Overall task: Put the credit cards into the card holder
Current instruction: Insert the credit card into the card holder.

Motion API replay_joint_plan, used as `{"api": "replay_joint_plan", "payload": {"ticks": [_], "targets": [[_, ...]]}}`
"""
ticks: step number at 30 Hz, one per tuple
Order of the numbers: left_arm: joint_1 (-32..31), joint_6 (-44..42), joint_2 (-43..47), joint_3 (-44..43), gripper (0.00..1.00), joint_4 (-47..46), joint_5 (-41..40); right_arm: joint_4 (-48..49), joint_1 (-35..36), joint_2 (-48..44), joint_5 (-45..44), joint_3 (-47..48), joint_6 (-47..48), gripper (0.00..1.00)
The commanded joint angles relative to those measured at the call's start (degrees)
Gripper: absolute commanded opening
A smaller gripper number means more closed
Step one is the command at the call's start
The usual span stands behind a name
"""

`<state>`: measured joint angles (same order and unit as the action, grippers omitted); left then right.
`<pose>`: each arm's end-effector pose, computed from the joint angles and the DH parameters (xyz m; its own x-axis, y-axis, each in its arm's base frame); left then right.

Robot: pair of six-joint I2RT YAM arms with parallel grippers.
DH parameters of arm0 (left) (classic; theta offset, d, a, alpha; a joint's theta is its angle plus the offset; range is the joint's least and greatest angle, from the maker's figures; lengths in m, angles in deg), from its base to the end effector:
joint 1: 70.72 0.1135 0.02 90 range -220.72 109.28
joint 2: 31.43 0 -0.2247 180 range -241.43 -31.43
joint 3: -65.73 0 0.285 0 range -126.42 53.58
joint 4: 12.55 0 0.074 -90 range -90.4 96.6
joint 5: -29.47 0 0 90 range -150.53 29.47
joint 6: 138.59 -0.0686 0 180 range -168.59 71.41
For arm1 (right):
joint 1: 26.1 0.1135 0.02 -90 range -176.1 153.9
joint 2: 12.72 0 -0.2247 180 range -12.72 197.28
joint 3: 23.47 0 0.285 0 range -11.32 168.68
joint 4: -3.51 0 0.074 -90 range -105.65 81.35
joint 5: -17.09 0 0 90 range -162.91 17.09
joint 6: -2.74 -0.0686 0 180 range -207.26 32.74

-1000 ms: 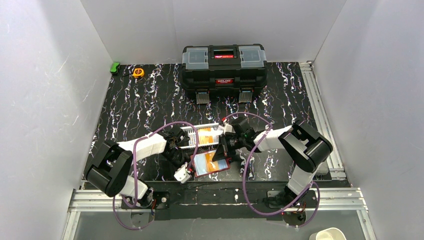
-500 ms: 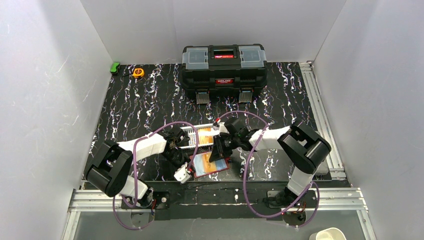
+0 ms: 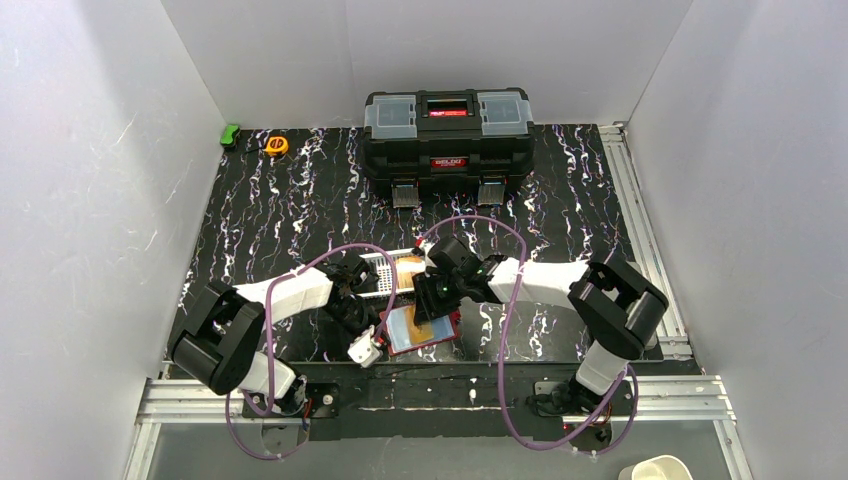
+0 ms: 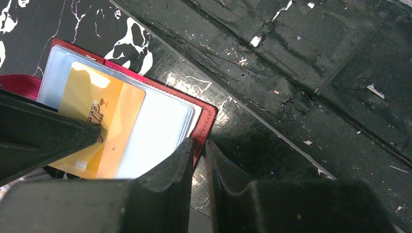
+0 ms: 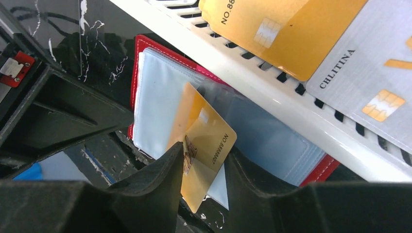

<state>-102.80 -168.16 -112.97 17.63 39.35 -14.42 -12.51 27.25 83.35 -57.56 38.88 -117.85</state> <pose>0.1726 -0.1665 0.0575 0.7801 0.2226 -0.5846 0.5283 -0.7349 0.4251 0.2071 0.3088 0.0718 -0.8378 -0.3040 -0.4535 -0.5221 0.6889 0.5028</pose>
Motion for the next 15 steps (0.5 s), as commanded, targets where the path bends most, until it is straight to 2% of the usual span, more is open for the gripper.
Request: {"api": "replay_joint_plan", "payload": {"ticks": [1,7,15], "targets": [[-0.4,-18.2,0.1,2.3,0.15,2.2,-2.3,-10.3,1.1,0.6,-10.8,2.1,2.1,0.46],[-0.4,-18.1,0.3,2.4,0.15,2.2,-2.2,-17.0,4.4,2.2,-18.0,5.3,1.9,0.47],[-0.4,-17.8,0.6,2.6,0.15,2.2,-2.4,-17.3,5.0,2.1,-18.7,6.3,1.7,0.48]]}}
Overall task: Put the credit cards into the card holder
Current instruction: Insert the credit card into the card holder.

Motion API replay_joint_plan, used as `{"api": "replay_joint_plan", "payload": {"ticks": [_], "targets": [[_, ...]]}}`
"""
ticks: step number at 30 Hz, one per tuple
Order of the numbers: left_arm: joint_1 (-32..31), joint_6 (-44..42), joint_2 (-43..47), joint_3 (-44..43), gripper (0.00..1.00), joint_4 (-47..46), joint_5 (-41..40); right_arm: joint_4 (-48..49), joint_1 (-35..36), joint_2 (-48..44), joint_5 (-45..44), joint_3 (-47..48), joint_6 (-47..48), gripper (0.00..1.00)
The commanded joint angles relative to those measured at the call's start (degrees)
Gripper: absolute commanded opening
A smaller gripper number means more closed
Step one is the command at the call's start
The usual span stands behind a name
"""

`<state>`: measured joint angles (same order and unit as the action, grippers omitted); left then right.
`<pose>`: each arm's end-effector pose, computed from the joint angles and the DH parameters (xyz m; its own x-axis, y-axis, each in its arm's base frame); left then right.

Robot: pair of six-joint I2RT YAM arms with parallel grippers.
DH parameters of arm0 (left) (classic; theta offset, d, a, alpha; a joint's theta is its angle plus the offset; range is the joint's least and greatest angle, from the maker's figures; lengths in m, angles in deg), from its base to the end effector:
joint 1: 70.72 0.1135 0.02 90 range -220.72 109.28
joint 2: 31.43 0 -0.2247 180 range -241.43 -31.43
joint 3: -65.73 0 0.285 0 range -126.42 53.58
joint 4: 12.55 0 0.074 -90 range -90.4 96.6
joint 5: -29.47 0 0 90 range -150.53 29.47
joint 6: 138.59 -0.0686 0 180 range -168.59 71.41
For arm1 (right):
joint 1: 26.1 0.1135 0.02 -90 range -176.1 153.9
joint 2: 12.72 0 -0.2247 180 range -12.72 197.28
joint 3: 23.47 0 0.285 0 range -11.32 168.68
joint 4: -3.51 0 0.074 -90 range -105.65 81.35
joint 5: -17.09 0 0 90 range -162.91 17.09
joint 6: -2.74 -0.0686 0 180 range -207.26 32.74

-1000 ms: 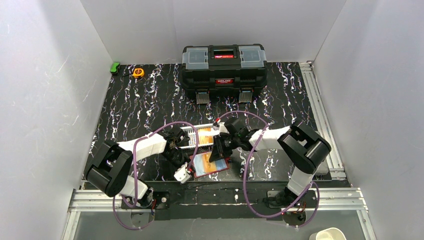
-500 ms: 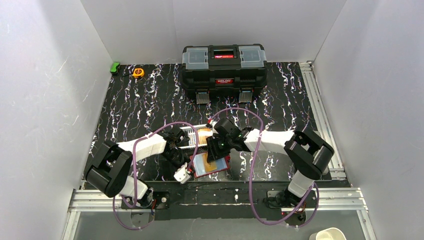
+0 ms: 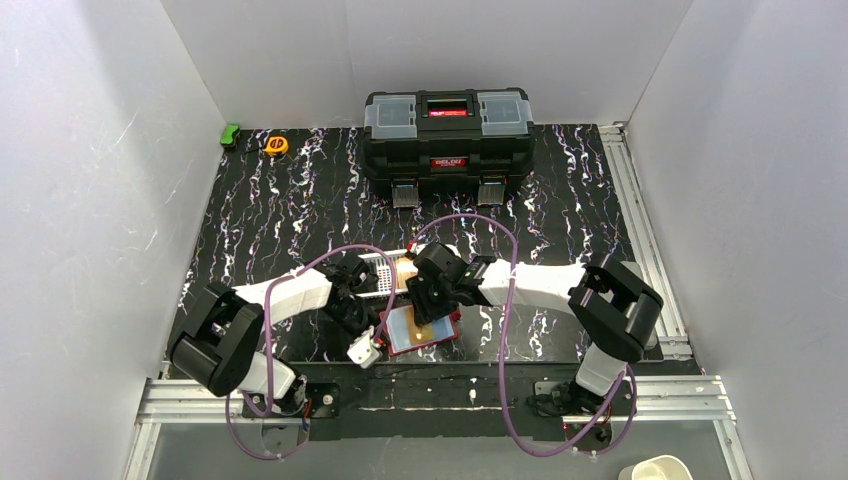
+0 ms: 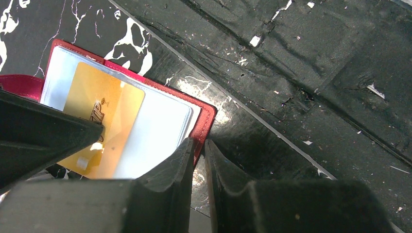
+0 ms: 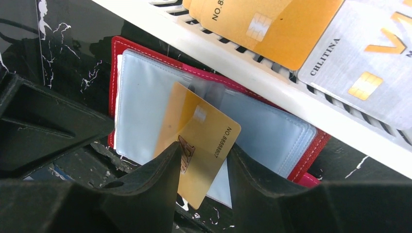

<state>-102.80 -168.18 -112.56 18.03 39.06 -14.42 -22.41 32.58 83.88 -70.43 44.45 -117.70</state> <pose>0.1718 -0.1660 0.0574 0.7829 0.2208 -0.5816 0.5262 -0.7338 0.4297 0.1942 0.3248 0.0837 -0.8043 -0.3481 -0.4816 -0.5324 0.7821 0.3239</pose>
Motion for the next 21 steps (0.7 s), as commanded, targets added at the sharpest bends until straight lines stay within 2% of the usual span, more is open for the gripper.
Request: {"api": "replay_joint_plan", "payload": {"ticks": [1,6,9,15,21], "targets": [[-0.4,-17.4,0.2,2.2,0.15,2.4,-2.5,-7.7,-0.3,1.6,-6.0,1.0,1.7,0.49],[-0.4,-16.2,0.3,2.6,0.14,1.9,-3.4,-6.5,-0.3,-0.5,-4.1,-0.7,2.6,0.52],[-0.4,-16.1,0.6,3.3,0.14,1.0,-3.5,-5.6,-0.4,-1.5,-3.1,-1.2,3.0,0.51],[-0.3,-16.1,0.5,3.6,0.14,0.1,-3.6,-2.9,-1.9,-0.7,1.4,-1.8,2.1,0.26],[-0.4,-15.6,0.5,4.0,0.13,-1.0,-3.8,-0.8,-2.8,-0.5,4.5,-2.2,1.6,0.26]]}}
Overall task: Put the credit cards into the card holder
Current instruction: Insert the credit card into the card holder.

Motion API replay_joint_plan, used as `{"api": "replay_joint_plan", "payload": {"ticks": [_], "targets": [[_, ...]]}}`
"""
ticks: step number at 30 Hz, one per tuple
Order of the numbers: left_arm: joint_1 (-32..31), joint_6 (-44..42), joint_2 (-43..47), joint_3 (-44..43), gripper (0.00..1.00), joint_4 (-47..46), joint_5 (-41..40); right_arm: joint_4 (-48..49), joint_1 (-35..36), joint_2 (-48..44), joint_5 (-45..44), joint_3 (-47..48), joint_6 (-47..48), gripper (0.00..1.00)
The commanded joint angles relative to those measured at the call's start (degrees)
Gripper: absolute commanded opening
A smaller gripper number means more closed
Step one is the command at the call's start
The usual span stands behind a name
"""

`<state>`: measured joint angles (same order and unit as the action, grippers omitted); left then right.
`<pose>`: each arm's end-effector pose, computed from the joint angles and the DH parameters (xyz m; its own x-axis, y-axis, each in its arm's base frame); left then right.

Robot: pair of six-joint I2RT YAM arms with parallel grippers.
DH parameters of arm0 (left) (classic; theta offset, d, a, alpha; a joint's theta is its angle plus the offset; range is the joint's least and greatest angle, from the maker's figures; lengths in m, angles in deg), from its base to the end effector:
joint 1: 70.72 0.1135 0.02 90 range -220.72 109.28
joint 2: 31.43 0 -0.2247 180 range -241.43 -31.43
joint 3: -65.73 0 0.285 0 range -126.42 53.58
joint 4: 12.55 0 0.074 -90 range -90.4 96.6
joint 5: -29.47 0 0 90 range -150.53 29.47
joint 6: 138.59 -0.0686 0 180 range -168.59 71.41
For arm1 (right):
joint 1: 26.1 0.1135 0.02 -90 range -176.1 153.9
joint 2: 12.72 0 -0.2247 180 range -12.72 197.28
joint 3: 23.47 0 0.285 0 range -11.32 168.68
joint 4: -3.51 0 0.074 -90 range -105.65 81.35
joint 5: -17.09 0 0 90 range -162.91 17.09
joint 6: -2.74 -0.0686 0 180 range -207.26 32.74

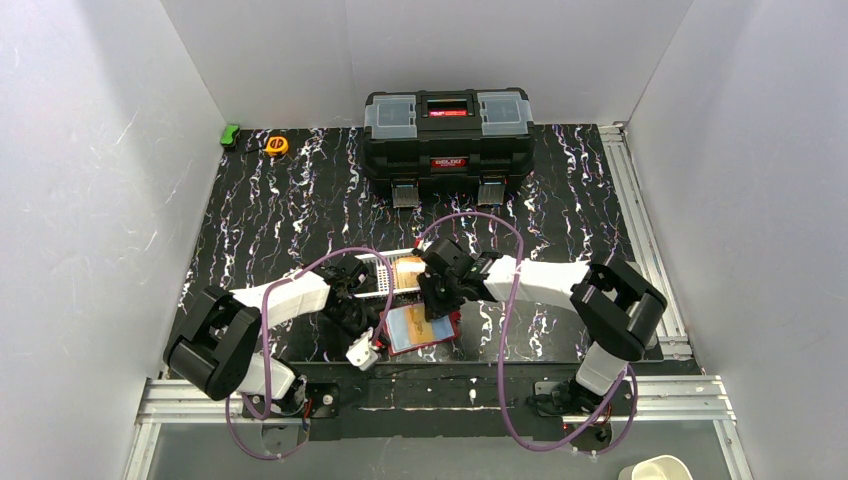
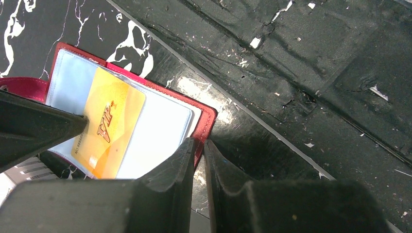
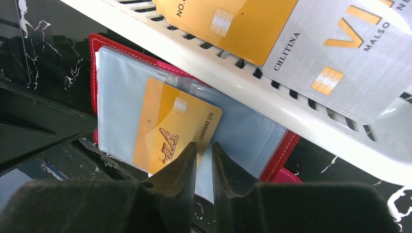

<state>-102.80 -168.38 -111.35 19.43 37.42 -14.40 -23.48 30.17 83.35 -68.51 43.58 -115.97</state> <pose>0.1699 -0.1649 0.0562 0.7969 0.2103 -0.5663 0.5140 -0.7285 0.4528 0.2025 0.3128 0.0806 -0.8136 -0.3560 -0.4598 -0.5270 0.7855 0.3243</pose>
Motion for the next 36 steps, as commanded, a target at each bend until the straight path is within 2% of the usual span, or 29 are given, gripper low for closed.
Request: {"api": "replay_joint_plan", "payload": {"ticks": [1,10,23,27,32,36], "targets": [[-0.4,-15.4,-0.7,2.8,0.13,0.4,-3.8,0.8,-0.4,0.1,3.3,-1.3,-0.2,0.27],[-0.4,-15.4,-0.9,2.5,0.13,-0.6,-3.9,5.8,-0.4,2.1,9.9,-1.1,-1.9,0.27],[-0.4,-16.4,-1.4,2.3,0.12,-0.6,-4.1,9.9,-0.3,2.2,14.9,-0.2,-2.1,0.28],[-0.4,-16.5,-1.4,2.3,0.12,-0.6,-4.3,9.8,-0.3,0.7,15.5,-1.1,-1.6,0.29],[-0.4,-16.4,-1.3,2.2,0.11,-0.7,-4.5,7.5,-1.1,-0.9,14.3,-2.7,0.0,0.35],[-0.4,-16.3,-1.1,2.2,0.11,-0.6,-4.8,8.0,-3.1,-3.1,13.8,-6.2,1.2,0.35]]}}
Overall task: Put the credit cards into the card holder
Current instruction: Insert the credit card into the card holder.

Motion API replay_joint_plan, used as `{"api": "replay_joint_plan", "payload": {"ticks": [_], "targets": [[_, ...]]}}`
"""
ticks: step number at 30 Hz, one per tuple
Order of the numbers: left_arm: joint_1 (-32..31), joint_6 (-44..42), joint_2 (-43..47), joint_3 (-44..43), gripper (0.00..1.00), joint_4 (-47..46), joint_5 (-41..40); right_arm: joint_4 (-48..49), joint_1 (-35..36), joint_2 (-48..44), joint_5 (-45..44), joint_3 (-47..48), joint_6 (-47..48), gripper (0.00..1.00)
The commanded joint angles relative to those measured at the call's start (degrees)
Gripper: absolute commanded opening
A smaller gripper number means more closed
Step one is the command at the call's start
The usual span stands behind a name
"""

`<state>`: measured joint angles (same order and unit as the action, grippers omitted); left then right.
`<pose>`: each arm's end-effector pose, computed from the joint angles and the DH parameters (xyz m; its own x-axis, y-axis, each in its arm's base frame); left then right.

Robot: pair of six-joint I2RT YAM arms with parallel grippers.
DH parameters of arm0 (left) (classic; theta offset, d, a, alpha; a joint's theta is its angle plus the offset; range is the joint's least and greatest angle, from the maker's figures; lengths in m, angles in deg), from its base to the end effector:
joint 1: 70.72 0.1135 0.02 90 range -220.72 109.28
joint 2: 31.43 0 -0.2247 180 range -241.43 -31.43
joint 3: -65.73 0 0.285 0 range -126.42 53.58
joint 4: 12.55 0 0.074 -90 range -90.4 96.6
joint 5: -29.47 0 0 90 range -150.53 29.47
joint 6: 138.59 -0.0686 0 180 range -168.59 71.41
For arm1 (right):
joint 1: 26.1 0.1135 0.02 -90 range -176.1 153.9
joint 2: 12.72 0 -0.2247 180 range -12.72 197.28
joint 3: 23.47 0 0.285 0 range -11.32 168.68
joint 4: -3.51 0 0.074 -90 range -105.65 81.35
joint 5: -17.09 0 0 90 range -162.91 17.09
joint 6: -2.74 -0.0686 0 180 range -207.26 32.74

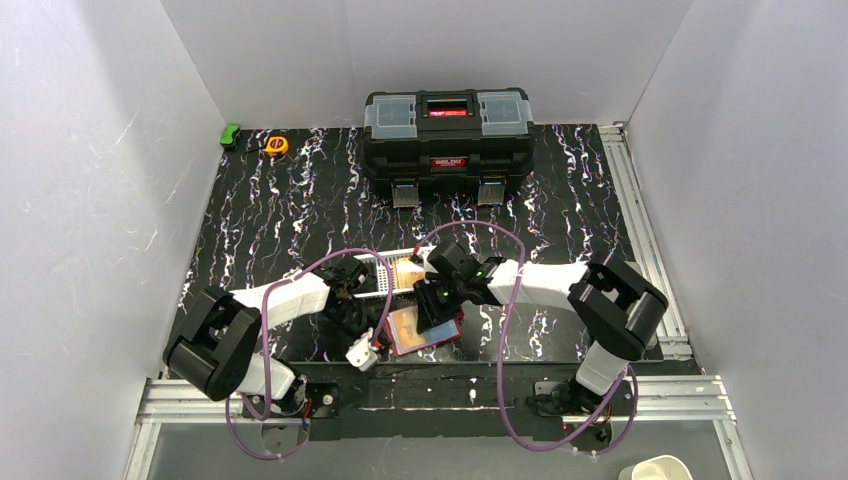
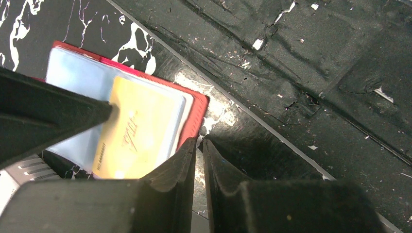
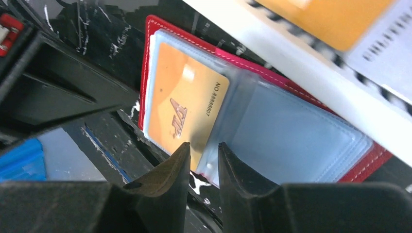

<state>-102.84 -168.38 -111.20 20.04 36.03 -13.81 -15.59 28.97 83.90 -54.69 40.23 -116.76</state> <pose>0.1696 -0.1654 0.0549 0.8020 0.1990 -0.5632 0.5088 -0.7216 0.4696 0.1947 0.3163 0.0721 -0.8305 -0.3723 -0.4142 -0.5514 0.6543 0.5175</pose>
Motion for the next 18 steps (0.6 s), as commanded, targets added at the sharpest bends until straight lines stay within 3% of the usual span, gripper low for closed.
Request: {"api": "replay_joint_plan", "payload": {"ticks": [1,18], "targets": [[-0.3,-16.2,-1.2,1.6,0.11,0.8,-5.5,0.2,-2.1,-4.0,0.0,-3.0,2.3,0.35],[-0.3,-15.9,-2.1,1.4,0.10,-1.1,-5.1,4.5,1.4,-0.9,4.3,-1.5,-0.6,0.30]]}}
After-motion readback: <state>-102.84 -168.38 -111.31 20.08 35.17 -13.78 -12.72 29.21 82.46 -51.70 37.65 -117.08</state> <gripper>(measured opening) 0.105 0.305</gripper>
